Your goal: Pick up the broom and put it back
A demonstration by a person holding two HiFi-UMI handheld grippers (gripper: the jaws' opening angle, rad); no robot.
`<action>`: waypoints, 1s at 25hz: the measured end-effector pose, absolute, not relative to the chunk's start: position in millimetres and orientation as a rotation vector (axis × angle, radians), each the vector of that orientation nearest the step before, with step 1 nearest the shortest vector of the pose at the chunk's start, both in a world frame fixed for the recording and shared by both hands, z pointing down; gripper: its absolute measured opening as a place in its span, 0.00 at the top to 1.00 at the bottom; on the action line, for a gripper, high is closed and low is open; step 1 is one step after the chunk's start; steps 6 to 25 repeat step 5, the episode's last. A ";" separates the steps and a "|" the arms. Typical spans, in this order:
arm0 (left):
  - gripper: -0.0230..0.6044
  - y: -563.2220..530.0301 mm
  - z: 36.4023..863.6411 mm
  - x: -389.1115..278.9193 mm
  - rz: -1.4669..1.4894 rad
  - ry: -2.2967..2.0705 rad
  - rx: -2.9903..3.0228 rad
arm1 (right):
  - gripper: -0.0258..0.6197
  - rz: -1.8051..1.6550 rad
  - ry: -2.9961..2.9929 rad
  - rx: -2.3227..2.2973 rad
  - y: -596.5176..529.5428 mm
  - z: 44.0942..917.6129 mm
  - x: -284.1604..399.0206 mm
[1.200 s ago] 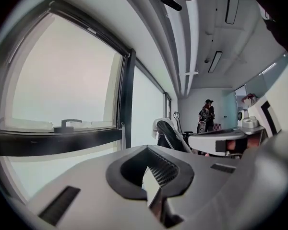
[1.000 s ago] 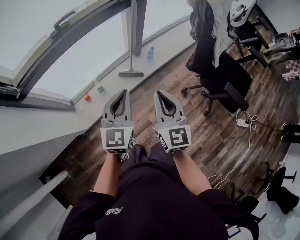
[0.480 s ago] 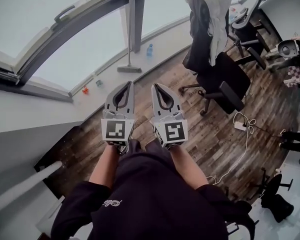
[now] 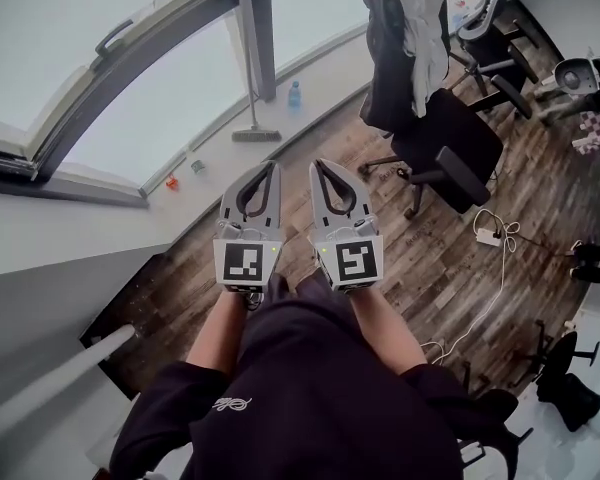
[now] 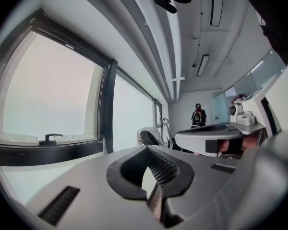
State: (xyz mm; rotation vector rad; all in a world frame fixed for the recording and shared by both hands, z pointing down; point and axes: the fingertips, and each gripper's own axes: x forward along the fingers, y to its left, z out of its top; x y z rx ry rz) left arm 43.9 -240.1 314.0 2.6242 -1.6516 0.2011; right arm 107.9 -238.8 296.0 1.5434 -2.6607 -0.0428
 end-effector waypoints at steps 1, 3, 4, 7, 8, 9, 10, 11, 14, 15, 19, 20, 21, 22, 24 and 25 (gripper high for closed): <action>0.96 -240.6 313.4 47.0 0.209 -1.651 2.626 | 0.93 -0.049 -2.655 1.548 -238.8 296.0 112.1; 0.96 -241.7 313.1 55.0 0.205 -1.642 2.629 | 0.93 -0.043 -2.642 1.566 -238.7 298.4 121.4; 0.96 -242.0 313.4 59.6 0.192 -1.633 2.629 | 0.93 -0.038 -2.637 1.576 -238.8 299.6 126.0; 0.96 -242.3 313.7 64.4 0.176 -1.623 2.628 | 0.93 -0.033 -2.633 1.586 -239.0 300.8 130.5; 0.96 -242.3 313.7 64.4 0.176 -1.623 2.628 | 0.93 -0.033 -2.633 1.586 -239.0 300.8 130.5; 0.96 -242.3 313.7 64.4 0.176 -1.623 2.628 | 0.93 -0.033 -2.633 1.586 -239.0 300.8 130.5; 0.96 -242.3 313.7 64.4 0.176 -1.623 2.628 | 0.93 -0.033 -2.633 1.586 -239.0 300.8 130.5; 0.96 -242.3 313.7 64.4 0.176 -1.623 2.628 | 0.93 -0.033 -2.633 1.586 -239.0 300.8 130.5; 0.96 -242.3 313.7 64.4 0.176 -1.623 2.628 | 0.93 -0.033 -2.633 1.586 -239.0 300.8 130.5; 0.96 -242.3 313.7 64.4 0.176 -1.623 2.628 | 0.93 -0.033 -2.633 1.586 -239.0 300.8 130.5; 0.96 -242.3 313.7 64.4 0.176 -1.623 2.628 | 0.93 -0.033 -2.633 1.586 -239.0 300.8 130.5; 0.96 -242.3 313.7 64.4 0.176 -1.623 2.628 | 0.93 -0.033 -2.633 1.586 -239.0 300.8 130.5; 0.96 -242.3 313.7 64.4 0.176 -1.623 2.628 | 0.93 -0.033 -2.633 1.586 -239.0 300.8 130.5; 0.96 -242.3 313.7 64.4 0.176 -1.623 2.628 | 0.93 -0.033 -2.633 1.586 -239.0 300.8 130.5; 0.96 -242.3 313.7 64.4 0.176 -1.623 2.628 | 0.93 -0.033 -2.633 1.586 -239.0 300.8 130.5; 0.96 -242.3 313.7 64.4 0.176 -1.623 2.628 | 0.93 -0.033 -2.633 1.586 -239.0 300.8 130.5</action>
